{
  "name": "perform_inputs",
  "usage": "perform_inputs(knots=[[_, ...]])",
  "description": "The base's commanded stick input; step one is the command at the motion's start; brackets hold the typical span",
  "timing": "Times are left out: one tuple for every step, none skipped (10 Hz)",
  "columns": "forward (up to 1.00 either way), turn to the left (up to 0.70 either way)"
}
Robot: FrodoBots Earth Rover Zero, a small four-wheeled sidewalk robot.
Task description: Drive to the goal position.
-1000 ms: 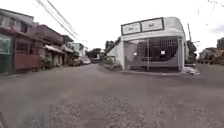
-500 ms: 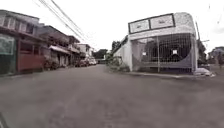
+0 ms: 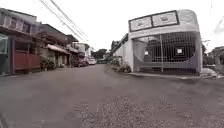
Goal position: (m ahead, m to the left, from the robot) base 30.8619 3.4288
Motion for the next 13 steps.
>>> perform_inputs(knots=[[0.85, 0.1], [0.85, -0.21], [0.85, -0.09], [0.85, -0.01], [0.85, -0.15], [0.85, 0.08], [0.85, 0.1], [0.85, 0.1], [0.85, 0.1], [0.85, -0.03], [0.85, -0.14], [0.85, 0.1], [0.85, 0.1]])
